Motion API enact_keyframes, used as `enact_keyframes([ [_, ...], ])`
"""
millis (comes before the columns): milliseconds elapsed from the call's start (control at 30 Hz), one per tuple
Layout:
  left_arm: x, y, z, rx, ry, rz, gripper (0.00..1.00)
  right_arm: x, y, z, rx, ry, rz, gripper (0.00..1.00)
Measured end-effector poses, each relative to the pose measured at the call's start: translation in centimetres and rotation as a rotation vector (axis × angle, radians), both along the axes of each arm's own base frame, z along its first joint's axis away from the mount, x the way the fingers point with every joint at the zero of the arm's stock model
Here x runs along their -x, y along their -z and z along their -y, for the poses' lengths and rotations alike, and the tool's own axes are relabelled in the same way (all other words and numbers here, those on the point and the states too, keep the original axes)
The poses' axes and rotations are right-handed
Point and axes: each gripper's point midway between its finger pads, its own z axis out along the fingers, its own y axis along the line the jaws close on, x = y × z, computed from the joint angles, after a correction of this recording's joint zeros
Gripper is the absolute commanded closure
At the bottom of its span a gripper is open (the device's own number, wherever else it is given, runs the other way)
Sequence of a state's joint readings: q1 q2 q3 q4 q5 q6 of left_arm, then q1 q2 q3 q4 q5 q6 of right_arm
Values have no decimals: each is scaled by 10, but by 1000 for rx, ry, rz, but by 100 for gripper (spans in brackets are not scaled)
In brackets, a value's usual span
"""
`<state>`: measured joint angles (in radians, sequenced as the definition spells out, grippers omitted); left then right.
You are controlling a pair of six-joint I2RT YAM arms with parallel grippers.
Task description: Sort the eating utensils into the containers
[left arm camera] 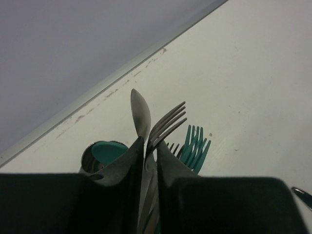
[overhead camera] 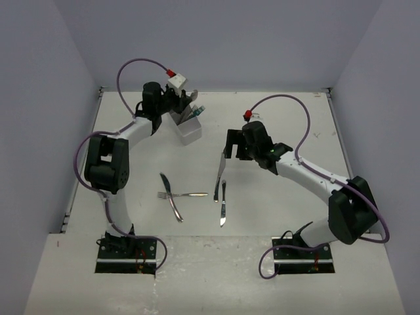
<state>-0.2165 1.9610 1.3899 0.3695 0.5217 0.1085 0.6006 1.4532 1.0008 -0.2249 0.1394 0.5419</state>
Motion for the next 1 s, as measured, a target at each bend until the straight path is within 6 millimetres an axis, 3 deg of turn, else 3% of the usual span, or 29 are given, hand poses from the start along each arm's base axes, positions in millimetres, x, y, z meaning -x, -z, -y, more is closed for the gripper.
enact_keyframes([
  [167,2,2,-1,-9,-2,-7,52,3,3,2,10,0,-16,1],
  [200,4,0,-2,-9,-3,-6,37,3,2,2,9,0,-14,1],
  [267,8,-5,-3,-7,-3,-3,19,4,0,3,5,0,-9,1],
  [300,12,-9,-3,-3,0,-4,0,5,-1,3,3,0,-6,1],
  [467,33,-44,-6,42,-8,9,0,14,0,9,3,-1,-9,1],
  [600,58,-85,-12,119,-53,21,0,21,1,8,24,-27,-9,1],
  [733,89,-110,-22,215,-123,-6,0,46,5,-20,92,-166,11,1],
  [867,111,-103,-26,289,-188,-105,0,56,15,-33,106,-196,-32,1],
  [1000,139,-64,-27,324,-250,-265,0,65,32,-34,126,-171,-101,6],
])
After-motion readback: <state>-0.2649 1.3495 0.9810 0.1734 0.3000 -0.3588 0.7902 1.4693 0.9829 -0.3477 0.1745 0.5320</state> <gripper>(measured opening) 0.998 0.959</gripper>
